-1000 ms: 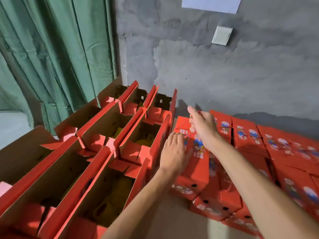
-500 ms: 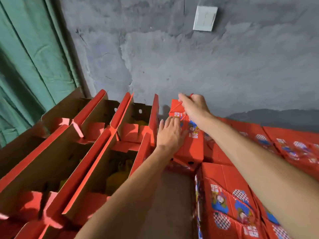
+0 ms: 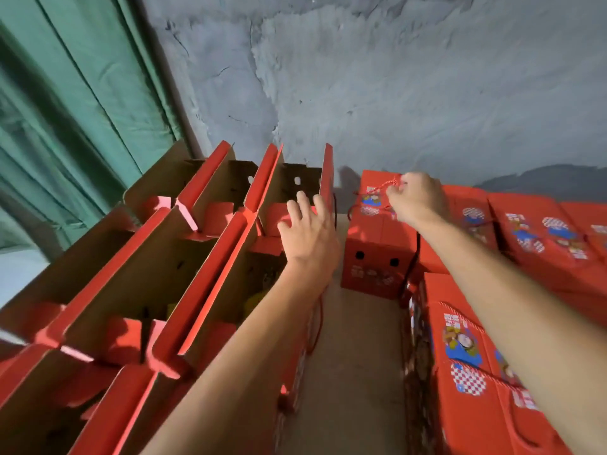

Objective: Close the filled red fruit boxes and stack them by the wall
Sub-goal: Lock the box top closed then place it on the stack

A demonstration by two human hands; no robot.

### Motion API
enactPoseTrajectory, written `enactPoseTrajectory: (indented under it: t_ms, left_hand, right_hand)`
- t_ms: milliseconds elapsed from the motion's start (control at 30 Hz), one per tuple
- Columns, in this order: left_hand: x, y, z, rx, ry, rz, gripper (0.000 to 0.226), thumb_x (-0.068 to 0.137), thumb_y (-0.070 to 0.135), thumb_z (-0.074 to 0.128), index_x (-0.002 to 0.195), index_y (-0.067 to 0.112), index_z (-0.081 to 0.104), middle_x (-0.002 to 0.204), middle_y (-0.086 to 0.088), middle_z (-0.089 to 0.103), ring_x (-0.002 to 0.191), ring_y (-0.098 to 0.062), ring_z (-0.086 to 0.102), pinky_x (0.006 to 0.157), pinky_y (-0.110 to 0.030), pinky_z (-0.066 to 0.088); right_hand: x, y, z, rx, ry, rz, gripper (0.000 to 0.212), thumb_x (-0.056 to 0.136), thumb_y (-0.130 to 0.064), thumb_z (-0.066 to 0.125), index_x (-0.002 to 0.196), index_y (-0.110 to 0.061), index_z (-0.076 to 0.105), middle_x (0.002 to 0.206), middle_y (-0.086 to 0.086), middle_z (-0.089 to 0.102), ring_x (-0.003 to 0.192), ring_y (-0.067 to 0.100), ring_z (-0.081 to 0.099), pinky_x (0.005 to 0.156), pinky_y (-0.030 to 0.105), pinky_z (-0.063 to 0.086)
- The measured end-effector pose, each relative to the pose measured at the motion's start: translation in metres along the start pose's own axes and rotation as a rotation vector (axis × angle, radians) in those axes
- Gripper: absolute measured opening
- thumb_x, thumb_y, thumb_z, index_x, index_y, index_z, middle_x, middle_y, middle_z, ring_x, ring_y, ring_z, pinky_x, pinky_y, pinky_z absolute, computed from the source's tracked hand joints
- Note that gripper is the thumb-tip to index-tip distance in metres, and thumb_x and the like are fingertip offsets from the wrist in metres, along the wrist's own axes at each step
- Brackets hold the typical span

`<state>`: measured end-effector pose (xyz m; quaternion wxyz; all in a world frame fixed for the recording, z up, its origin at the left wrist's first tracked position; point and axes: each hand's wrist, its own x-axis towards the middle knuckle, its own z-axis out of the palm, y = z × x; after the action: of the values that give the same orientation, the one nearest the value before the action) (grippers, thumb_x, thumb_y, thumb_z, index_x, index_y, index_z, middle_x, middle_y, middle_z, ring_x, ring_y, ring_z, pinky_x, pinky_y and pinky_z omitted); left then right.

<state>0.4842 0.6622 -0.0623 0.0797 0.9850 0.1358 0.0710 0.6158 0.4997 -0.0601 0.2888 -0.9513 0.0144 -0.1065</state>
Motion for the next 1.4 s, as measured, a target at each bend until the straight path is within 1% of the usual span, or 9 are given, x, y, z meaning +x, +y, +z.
enactPoseTrajectory:
  t_ms: [133,267,467,567,667,900,1033,1233,1400]
  left_hand:
    - [-0.075,-0.001,0.0,-0.095,-0.124,-0.163,0.069,0.099,0.025,0.058,0.152,0.006,0.019,0.144,-0.016,0.046,0.123,-0.036,0.06,0.078,-0.042,0.05]
    - [-0.114,-0.01,-0.014,-0.104,-0.134,-0.225,0.028,0.098,0.015,0.05,0.125,0.012,0.056,0.123,-0.009,0.066,0.115,-0.033,0.065,0.079,-0.039,0.048]
    - [-0.151,0.012,-0.037,-0.13,-0.156,-0.152,0.028,0.093,0.006,0.052,0.115,0.011,0.067,0.121,-0.011,0.068,0.115,-0.035,0.065,0.084,-0.039,0.052]
    - [-0.176,0.049,-0.035,-0.143,-0.169,-0.101,0.029,0.095,0.007,0.05,0.119,0.012,0.067,0.123,-0.011,0.068,0.118,-0.034,0.065,0.087,-0.04,0.053]
    - [-0.204,0.086,-0.035,-0.187,-0.194,-0.062,0.029,0.095,0.008,0.051,0.121,0.01,0.066,0.125,-0.012,0.067,0.119,-0.035,0.064,0.09,-0.041,0.053]
    - [-0.255,0.129,-0.036,-0.251,-0.249,-0.033,0.026,0.094,0.009,0.059,0.119,0.008,0.066,0.122,-0.013,0.068,0.117,-0.036,0.065,0.088,-0.044,0.056]
    - [-0.266,0.129,-0.042,-0.292,-0.268,-0.067,0.028,0.096,0.012,0.058,0.122,0.007,0.064,0.126,-0.014,0.066,0.12,-0.037,0.062,0.092,-0.044,0.054]
    - [-0.288,0.113,-0.061,-0.517,-0.183,0.079,0.025,0.098,0.015,0.047,0.089,0.0,0.066,0.098,-0.023,0.071,0.098,-0.045,0.067,0.081,-0.043,0.056]
    - [-0.309,0.052,-0.05,-0.371,-0.003,0.052,0.043,0.103,0.028,0.045,0.14,0.008,0.051,0.146,-0.016,0.052,0.141,-0.034,0.04,0.119,-0.049,0.027]
  right_hand:
    - [-0.088,0.003,-0.023,-0.007,-0.04,0.025,0.03,0.093,-0.035,0.062,0.104,-0.009,0.073,0.109,0.02,0.073,0.104,0.039,0.068,0.078,0.038,0.051]
    - [-0.19,0.008,-0.059,0.173,-0.223,-0.001,0.022,0.09,-0.028,0.065,0.089,-0.009,0.077,0.088,0.011,0.076,0.09,0.032,0.07,0.076,0.036,0.054]
    - [-0.301,0.044,-0.143,0.211,-0.223,-0.014,0.02,0.091,-0.029,0.064,0.075,-0.021,0.074,0.068,-0.009,0.069,0.062,0.0,0.06,0.052,0.009,0.036]
    - [-0.335,0.061,-0.165,0.279,-0.265,-0.009,0.014,0.092,-0.022,0.065,0.091,-0.016,0.078,0.083,-0.007,0.075,0.072,-0.005,0.063,0.064,0.006,0.041]
    - [-0.36,0.078,-0.17,0.389,-0.332,0.079,0.027,0.099,-0.02,0.063,0.118,-0.003,0.071,0.108,0.007,0.075,0.094,0.018,0.068,0.086,0.027,0.05]
    - [-0.419,0.113,-0.155,0.449,-0.506,0.171,0.061,0.102,-0.034,0.055,0.156,-0.014,0.035,0.157,0.007,0.045,0.136,0.019,0.053,0.115,0.041,0.041]
    - [-0.444,0.114,-0.152,0.616,-0.543,0.125,0.07,0.084,-0.053,0.065,0.145,-0.025,0.046,0.147,-0.004,0.052,0.116,-0.007,0.056,0.096,0.017,0.046]
    - [-0.444,0.086,-0.13,0.6,-0.415,0.173,0.035,0.098,-0.047,0.06,0.12,-0.02,0.054,0.107,-0.002,0.07,0.086,0.009,0.066,0.071,0.028,0.049]
    - [-0.43,0.057,-0.106,0.649,-0.275,0.14,0.037,0.102,-0.037,0.056,0.136,-0.021,0.054,0.122,0.002,0.069,0.109,0.025,0.066,0.088,0.036,0.052]
